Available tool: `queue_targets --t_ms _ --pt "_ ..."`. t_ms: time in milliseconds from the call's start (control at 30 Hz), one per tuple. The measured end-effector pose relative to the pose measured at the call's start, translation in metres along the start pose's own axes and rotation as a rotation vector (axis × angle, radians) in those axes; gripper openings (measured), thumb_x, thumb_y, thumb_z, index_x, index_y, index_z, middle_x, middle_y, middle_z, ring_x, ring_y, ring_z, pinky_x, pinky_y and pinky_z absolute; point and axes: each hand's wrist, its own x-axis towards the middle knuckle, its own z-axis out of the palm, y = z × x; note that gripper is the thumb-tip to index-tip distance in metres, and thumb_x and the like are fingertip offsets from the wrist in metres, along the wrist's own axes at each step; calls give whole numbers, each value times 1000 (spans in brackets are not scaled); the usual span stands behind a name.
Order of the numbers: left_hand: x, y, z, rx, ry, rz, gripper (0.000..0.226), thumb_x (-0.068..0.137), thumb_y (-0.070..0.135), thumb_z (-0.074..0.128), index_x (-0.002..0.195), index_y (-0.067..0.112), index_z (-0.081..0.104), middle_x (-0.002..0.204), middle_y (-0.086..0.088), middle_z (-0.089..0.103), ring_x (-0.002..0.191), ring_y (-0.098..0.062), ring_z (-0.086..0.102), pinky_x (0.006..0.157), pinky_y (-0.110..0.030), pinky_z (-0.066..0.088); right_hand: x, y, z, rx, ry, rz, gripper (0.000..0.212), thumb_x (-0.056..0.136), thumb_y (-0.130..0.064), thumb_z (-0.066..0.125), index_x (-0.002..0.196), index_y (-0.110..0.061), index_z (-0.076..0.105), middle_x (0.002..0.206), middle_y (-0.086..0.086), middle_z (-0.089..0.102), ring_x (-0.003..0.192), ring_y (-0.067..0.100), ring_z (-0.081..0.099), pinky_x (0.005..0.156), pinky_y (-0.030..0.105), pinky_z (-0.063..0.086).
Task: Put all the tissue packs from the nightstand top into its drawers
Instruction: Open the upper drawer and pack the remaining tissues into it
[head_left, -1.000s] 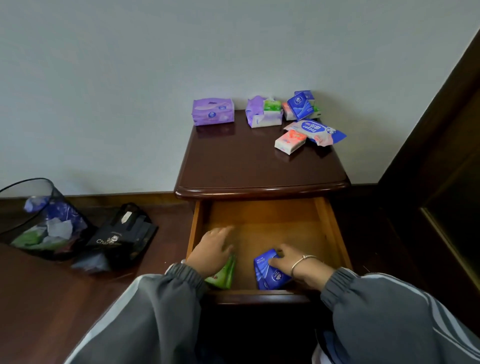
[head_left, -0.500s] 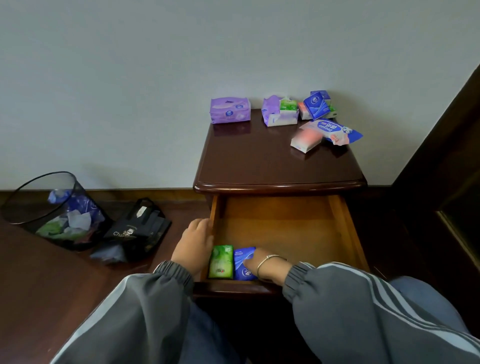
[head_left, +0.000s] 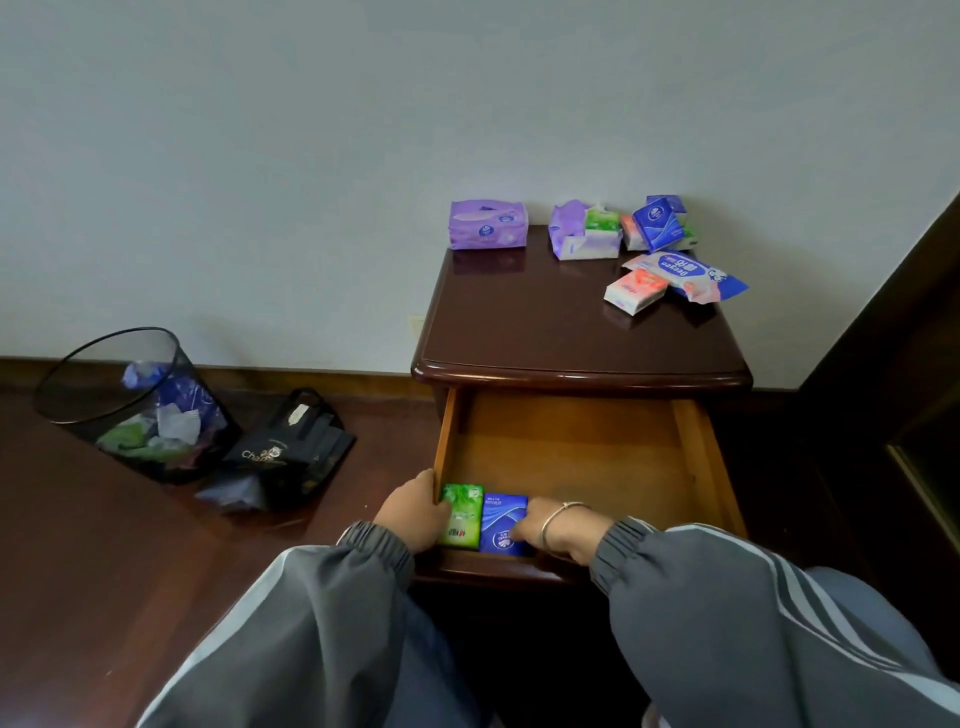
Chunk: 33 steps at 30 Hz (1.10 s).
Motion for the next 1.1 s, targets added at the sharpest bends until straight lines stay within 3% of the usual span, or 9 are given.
queue_targets --t_ms 67,167,333,500,667,767,833,967,1100 --pt "2 5 2 70 85 42 44 94 18 45 137 10 40 142 -9 44 125 -30 45 100 -36 38 1 2 -8 -34 69 -23 36 93 -29 45 120 -6 55 118 14 60 108 29 57 82 30 42" --pt "7 18 3 228 187 253 61 88 2 45 146 17 32 152 -1 33 135 -25 34 108 -35 34 5 9 -14 45 166 -132 45 99 -23 40 139 -4 37 144 15 43 130 28 43 102 30 35" --pt "16 37 8 694 -31 326 39 87 7 44 124 17 51 128 -2 57 122 -23 50 111 -41 23 5 22 -7 39 -5 -336 51 99 -24 41 146 -11 28 149 9 36 133 22 39 106 26 31" --pt "19 33 7 672 -181 258 53 83 0 41 133 17 43 129 -3 54 124 -23 50 114 -57 -1 -2 39 -20 7 -26 -368 59 98 -32 43 148 -10 19 152 10 31 137 22 34 109 28 28" --pt "18 37 -6 616 -105 304 61 81 -1 42 137 24 42 132 3 51 131 -18 40 114 -57 -6 -18 65 -73 69 467 -500 50 93 -28 53 140 -17 41 144 1 44 134 15 39 111 29 29" --pt "24 56 -21 457 100 435 45 88 9 44 131 23 49 130 3 54 121 -18 50 116 -42 19 -15 98 -125 114 911 -404 38 88 -17 59 124 -9 56 127 10 59 120 27 52 102 38 40" --pt "31 78 -34 286 256 529 36 91 15 46 125 20 57 122 2 61 111 -19 57 99 -34 41 -3 120 -159 105 1051 -219 39 89 -21 57 124 -5 54 127 15 56 121 32 49 100 43 40" --pt "60 136 -58 67 371 601 28 95 22 47 120 18 59 115 1 62 105 -18 59 92 -36 49 32 138 -198 74 917 86 61 94 -40 46 141 -5 30 150 19 28 141 33 21 111 49 26" --pt "108 197 -67 -34 327 540 34 94 25 52 125 13 54 121 -7 57 112 -24 56 97 -38 44 62 131 -207 134 779 198 73 93 -51 38 148 -9 15 156 17 13 143 32 17 112 49 24"
